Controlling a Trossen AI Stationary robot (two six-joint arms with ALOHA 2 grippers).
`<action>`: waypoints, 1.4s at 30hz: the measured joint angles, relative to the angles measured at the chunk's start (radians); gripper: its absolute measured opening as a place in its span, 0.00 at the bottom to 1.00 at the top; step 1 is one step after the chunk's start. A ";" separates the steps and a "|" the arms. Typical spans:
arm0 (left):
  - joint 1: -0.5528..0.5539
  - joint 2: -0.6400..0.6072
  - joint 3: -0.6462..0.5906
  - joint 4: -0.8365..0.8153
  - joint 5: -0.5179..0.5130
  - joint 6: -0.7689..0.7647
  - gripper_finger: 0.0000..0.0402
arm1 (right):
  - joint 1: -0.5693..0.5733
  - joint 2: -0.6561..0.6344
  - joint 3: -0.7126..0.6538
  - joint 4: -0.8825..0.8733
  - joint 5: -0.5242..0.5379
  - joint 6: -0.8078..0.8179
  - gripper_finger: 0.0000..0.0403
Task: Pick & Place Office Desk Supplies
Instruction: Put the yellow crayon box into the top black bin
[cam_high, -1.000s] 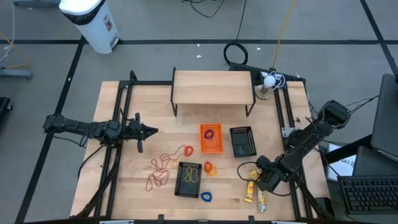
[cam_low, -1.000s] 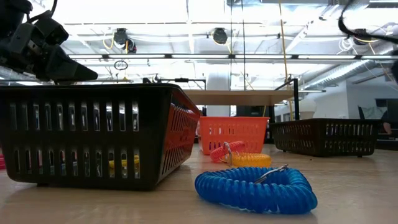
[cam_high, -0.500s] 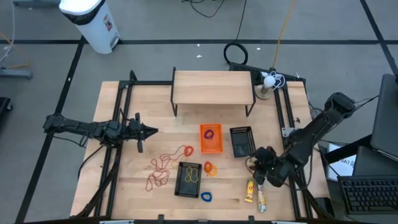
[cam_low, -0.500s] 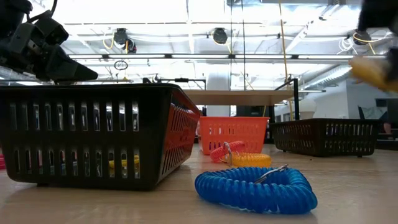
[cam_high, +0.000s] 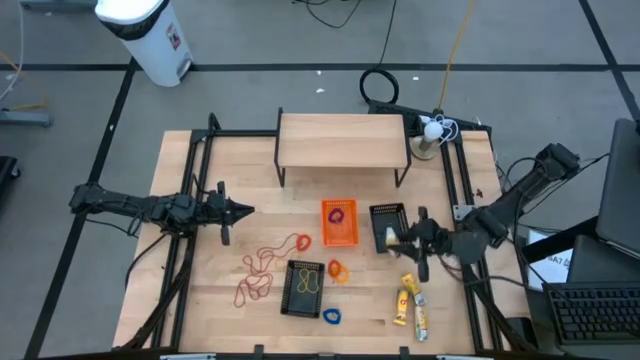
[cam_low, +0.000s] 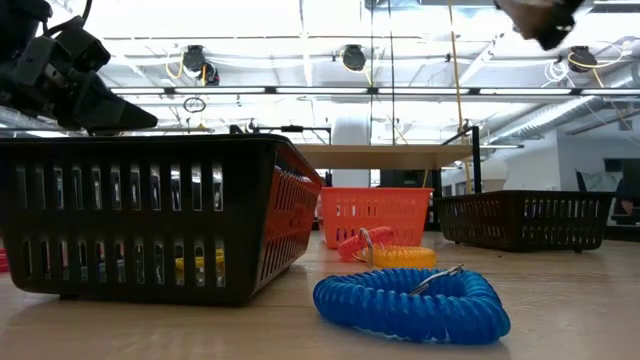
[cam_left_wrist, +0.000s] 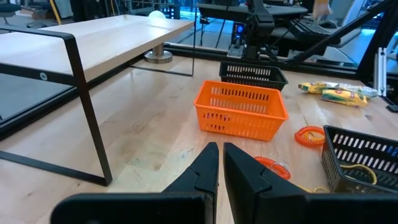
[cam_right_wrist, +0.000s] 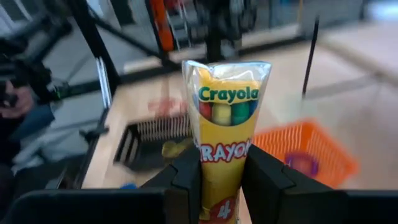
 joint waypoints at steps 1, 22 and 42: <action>0.000 0.000 0.000 0.000 0.000 0.000 0.06 | -0.016 -0.022 -0.029 0.066 -0.012 -0.064 0.20; 0.000 0.000 0.001 -0.001 0.000 0.004 0.06 | -0.332 -0.550 -0.503 0.497 -0.277 -0.402 0.17; 0.000 0.000 0.001 -0.009 0.000 0.005 0.06 | -0.342 -0.643 -0.594 0.589 -0.279 -0.454 0.19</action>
